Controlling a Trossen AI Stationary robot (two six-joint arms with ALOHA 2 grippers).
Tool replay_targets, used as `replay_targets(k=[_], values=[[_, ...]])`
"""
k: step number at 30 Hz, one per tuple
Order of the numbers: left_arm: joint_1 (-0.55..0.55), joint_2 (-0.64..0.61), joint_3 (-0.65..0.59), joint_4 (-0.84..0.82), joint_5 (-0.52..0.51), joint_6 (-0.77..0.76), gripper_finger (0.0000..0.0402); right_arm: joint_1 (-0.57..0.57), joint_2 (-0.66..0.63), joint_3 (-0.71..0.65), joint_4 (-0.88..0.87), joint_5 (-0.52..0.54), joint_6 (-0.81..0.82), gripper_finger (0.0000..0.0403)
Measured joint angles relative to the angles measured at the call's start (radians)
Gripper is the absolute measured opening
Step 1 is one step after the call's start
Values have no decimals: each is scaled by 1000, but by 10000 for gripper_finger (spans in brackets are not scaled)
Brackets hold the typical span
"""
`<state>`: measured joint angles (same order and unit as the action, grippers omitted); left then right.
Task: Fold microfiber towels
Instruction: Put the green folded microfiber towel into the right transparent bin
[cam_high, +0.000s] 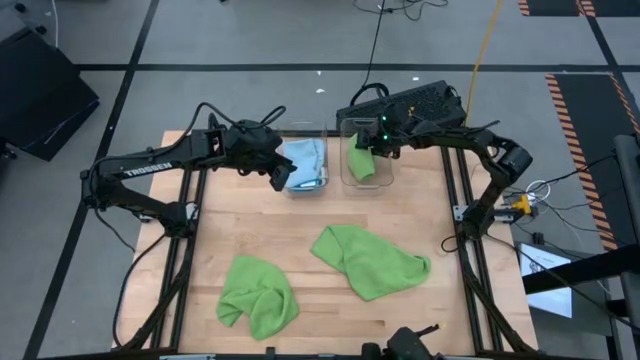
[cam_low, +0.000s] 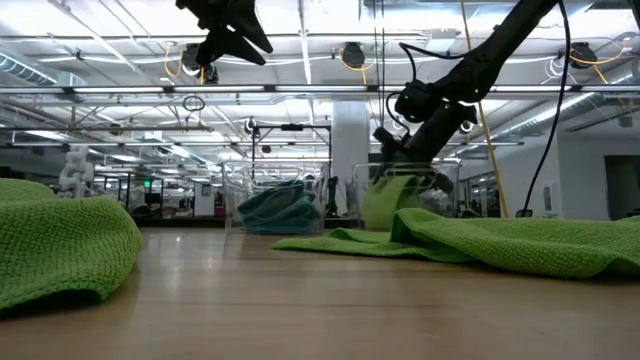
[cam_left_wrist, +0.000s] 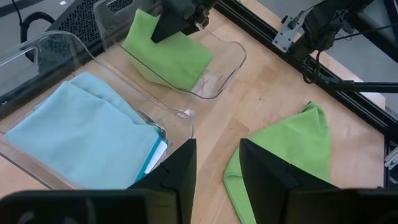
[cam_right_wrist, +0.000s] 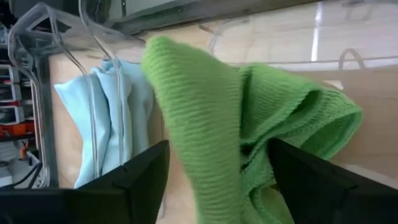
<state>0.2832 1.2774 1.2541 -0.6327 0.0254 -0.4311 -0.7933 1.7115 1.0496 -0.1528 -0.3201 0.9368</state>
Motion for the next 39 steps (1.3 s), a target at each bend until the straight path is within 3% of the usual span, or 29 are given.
replay_targets(k=[9, 20, 27, 32, 35, 39], values=[[0, 0, 0, 0, 0, -28, 122, -24, -75, -1, -45, 61, -42, 276], [-3, 0, 0, 2, 0, -43, 122, -65, -196, -1, -77, 55, -117, 265], [-3, 1, 0, 39, 0, -43, 122, 29, -190, 183, -237, 62, -303, 174], [-3, 1, 0, 100, -1, -50, 122, 79, -108, 376, -415, 82, -562, 74], [-3, 1, 0, 119, -1, -63, 122, 82, -41, 445, -489, 17, -753, 17], [-3, 1, 0, 114, -2, -98, 122, 81, 37, 464, -573, -22, -947, 11]])
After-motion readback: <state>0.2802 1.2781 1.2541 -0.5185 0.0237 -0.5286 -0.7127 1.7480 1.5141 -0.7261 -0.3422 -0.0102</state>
